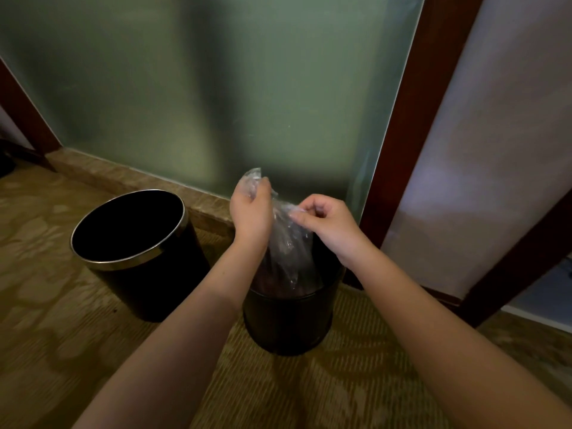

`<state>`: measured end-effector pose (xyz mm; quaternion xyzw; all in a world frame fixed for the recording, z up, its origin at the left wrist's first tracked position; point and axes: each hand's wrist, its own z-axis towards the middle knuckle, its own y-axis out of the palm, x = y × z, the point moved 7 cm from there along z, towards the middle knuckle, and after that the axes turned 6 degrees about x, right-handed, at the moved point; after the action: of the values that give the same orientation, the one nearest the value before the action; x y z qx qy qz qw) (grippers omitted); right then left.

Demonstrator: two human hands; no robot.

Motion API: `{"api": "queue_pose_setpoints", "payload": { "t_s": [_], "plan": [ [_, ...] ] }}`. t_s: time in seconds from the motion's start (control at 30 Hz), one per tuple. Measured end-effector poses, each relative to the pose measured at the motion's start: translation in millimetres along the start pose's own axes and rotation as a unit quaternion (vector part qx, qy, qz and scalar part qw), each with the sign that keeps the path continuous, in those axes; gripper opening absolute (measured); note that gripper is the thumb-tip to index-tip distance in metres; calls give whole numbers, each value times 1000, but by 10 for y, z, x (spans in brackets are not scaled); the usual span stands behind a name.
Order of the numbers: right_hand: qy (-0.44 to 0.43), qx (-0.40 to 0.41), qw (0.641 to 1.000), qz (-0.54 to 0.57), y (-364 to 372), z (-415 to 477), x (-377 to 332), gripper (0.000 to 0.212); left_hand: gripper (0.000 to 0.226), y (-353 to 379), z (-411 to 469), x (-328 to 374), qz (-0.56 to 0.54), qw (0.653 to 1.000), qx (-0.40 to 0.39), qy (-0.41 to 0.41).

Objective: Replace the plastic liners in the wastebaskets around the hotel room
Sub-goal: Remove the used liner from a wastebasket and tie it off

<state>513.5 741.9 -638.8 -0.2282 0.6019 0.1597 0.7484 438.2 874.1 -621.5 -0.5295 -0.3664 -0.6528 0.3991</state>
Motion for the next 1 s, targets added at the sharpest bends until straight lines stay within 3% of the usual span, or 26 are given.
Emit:
{"api": "queue_pose_setpoints", "payload": {
  "t_s": [0.1,0.17,0.27,0.37,0.43,0.5,0.6,0.67,0.77,0.83,0.9,1.0],
  "plan": [
    [37,85,994,51,-126,32,84,18,23,-142,65,-110,56,997,50,-4],
    [95,133,975,150,-205,56,143,17,21,-170,69,-191,126,991,46,-13],
    [124,141,942,279,-191,92,70,12,20,-88,-43,-343,272,962,-29,-9],
    [125,174,924,317,-113,107,-10,12,19,44,-205,-488,336,936,-106,16],
    [130,217,942,220,-127,81,11,16,18,59,-241,-493,333,936,-107,26],
    [50,257,965,2,-216,41,-36,19,19,17,-213,-430,299,951,-74,25],
    [-125,214,929,-273,-102,-59,-92,14,20,-44,-149,-286,215,975,-20,48],
    [-132,145,916,-350,-2,-56,80,12,18,-60,-120,-209,163,985,1,62],
    [-45,-24,897,-439,152,-36,473,16,25,-28,-95,-139,100,994,4,52],
    [8,-117,874,-472,210,-76,664,21,30,65,-114,-121,31,998,-37,28],
    [15,-117,887,-447,188,-52,721,22,37,165,-140,-145,-10,996,-88,-13],
    [32,23,969,-246,-4,47,578,16,38,263,-130,-212,4,989,-145,-16]
  ]
}}
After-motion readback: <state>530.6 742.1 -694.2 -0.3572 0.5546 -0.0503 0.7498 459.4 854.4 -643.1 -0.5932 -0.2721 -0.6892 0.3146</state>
